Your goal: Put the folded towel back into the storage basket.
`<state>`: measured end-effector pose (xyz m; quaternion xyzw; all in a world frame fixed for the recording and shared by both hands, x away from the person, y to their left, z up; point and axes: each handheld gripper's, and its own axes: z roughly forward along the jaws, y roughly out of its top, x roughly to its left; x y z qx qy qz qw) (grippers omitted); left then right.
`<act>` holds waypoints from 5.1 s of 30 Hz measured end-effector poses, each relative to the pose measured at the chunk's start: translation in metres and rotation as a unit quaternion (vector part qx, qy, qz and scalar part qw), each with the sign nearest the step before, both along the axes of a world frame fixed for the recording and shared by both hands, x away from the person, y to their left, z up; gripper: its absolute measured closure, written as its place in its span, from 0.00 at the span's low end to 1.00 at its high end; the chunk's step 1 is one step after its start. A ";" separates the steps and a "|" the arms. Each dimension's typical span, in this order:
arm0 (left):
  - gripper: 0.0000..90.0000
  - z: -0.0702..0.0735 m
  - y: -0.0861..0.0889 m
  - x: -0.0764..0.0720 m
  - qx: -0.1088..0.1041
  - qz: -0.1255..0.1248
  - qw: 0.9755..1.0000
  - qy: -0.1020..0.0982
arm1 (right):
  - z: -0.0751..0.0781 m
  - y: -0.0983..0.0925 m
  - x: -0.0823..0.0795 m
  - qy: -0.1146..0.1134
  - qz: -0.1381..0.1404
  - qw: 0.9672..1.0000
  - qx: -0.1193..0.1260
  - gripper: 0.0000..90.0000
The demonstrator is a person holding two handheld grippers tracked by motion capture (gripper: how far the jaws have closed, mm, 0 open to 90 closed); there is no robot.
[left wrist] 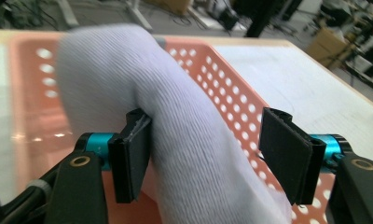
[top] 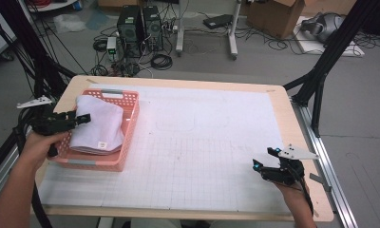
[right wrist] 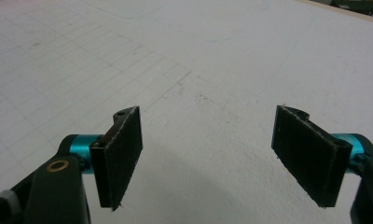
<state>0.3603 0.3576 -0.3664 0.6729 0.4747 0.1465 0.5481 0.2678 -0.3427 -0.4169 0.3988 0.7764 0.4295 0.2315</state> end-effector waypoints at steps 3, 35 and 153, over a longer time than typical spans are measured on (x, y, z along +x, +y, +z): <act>0.37 0.006 0.005 -0.003 -0.003 0.026 0.999 -0.020 | 0.000 0.001 0.000 0.001 0.000 1.000 0.000 0.26; 0.37 -0.035 -0.058 0.034 0.153 0.058 0.979 0.125 | 0.001 0.001 -0.001 0.001 0.001 1.000 0.000 0.26; 0.22 -0.038 -0.243 -0.077 0.007 -0.149 0.980 -0.129 | 0.011 -0.005 -0.009 -0.044 -0.012 0.999 0.028 0.26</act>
